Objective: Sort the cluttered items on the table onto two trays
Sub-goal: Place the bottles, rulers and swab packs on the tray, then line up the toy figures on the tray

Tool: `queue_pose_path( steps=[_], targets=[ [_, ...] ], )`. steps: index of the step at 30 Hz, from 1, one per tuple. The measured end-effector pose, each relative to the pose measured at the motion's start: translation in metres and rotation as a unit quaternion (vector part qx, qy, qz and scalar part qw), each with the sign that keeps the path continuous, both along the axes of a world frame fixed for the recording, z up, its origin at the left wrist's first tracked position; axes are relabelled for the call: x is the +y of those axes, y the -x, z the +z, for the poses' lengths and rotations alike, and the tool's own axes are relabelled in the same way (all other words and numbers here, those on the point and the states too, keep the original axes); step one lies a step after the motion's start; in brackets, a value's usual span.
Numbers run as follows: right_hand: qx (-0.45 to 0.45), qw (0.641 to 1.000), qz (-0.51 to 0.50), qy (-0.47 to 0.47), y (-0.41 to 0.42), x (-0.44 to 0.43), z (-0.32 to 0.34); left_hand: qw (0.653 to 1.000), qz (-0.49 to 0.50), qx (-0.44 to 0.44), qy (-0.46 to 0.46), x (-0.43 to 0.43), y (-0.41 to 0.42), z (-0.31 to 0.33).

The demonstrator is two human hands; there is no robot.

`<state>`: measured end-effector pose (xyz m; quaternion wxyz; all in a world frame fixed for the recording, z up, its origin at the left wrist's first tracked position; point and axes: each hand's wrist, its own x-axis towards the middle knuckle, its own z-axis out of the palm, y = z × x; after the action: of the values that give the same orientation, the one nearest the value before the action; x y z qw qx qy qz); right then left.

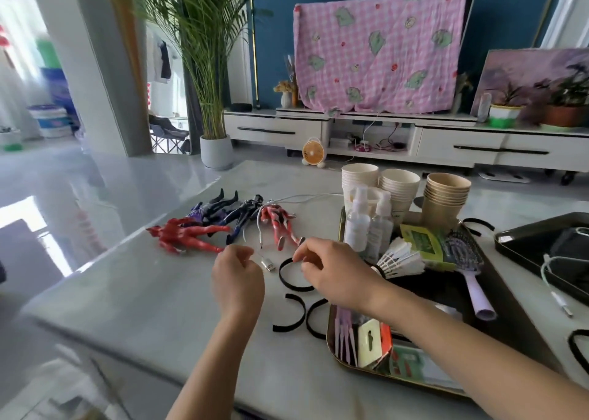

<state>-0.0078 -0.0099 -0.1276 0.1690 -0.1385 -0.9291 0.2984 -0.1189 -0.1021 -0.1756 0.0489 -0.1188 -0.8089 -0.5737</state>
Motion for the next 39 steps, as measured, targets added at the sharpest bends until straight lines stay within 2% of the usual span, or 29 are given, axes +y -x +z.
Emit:
queue_pose_path(
  steps=[3,6,9,11,16,19,24,29,36,39],
  targets=[
    [-0.028,0.999,-0.005,0.024,0.014,0.0,-0.003,0.999,0.0,0.022,0.041,-0.006,0.012,-0.01],
    [-0.031,0.998,-0.023,0.042,0.024,0.006,0.0,0.996,-0.044,0.04,0.074,-0.006,0.012,-0.018],
    [-0.081,0.997,-0.015,0.002,0.028,0.013,0.0,0.984,-0.105,0.061,0.128,0.0,0.008,-0.022],
    [-0.123,0.992,-0.005,-0.034,0.029,0.014,-0.005,0.982,-0.122,0.065,0.129,0.004,0.008,-0.02],
    [-0.149,0.987,0.005,-0.052,0.03,0.014,-0.013,0.988,-0.073,0.078,0.108,-0.004,0.019,-0.013],
    [-0.151,0.987,0.004,-0.045,0.028,0.015,-0.015,0.98,-0.01,0.098,0.173,-0.01,0.033,-0.01],
    [-0.129,0.991,0.001,-0.036,0.027,0.011,-0.012,0.948,0.004,0.02,0.319,-0.022,0.064,-0.023],
    [-0.137,0.99,0.008,-0.033,0.022,0.008,-0.01,0.939,0.072,0.043,0.333,-0.023,0.065,-0.017],
    [-0.136,0.991,0.007,-0.006,0.018,0.009,-0.008,0.97,0.121,-0.076,0.195,-0.049,0.064,-0.006],
    [-0.121,0.992,0.017,0.013,0.016,0.007,-0.005,0.98,0.169,-0.075,0.076,-0.061,0.037,0.012]
  ],
)
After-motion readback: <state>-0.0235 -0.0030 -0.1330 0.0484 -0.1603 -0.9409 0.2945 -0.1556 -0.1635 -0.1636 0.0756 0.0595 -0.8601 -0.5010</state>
